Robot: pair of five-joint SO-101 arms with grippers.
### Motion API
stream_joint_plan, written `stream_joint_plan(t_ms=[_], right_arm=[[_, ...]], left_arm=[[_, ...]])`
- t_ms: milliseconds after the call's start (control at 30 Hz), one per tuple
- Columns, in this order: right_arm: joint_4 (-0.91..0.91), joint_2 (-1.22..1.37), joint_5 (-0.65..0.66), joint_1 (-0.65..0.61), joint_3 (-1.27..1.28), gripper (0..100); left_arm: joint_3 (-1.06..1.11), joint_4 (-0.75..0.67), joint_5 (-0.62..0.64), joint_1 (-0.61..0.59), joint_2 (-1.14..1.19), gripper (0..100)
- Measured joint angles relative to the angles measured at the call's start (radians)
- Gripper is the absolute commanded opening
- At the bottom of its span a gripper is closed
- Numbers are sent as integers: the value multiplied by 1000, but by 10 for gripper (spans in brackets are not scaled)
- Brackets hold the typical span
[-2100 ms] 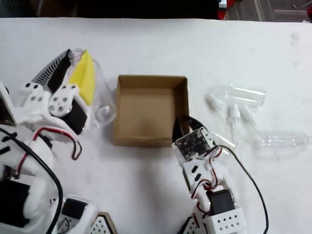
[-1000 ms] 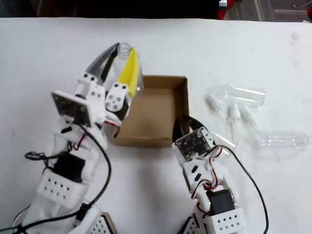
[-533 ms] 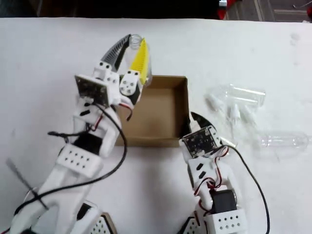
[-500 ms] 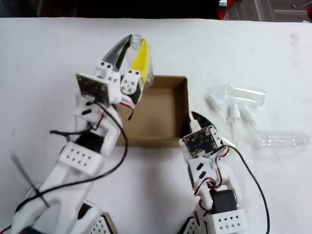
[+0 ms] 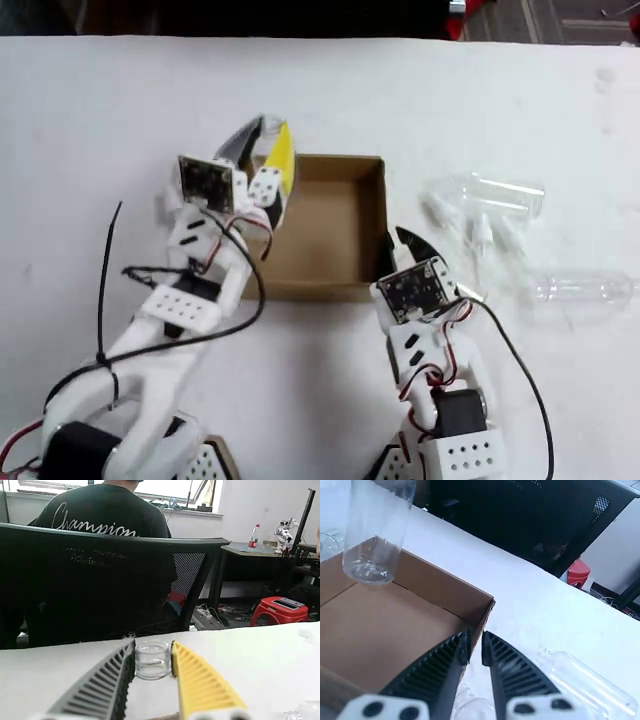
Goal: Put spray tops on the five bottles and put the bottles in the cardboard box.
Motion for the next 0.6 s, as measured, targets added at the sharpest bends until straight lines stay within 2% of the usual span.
stream_joint_plan(t_ms=[233,400,467,600], right_arm=[[0,0,0,0,0,24],[0,0,0,0,0,24],[0,0,0,0,0,24],[0,0,0,0,0,24]], left_arm=[[43,0,0,-3,-51,20],[-18,-3,3,-41,109,20],[-32,-43,5,-54,183,20],[-34,-212,5,-58,293,20]])
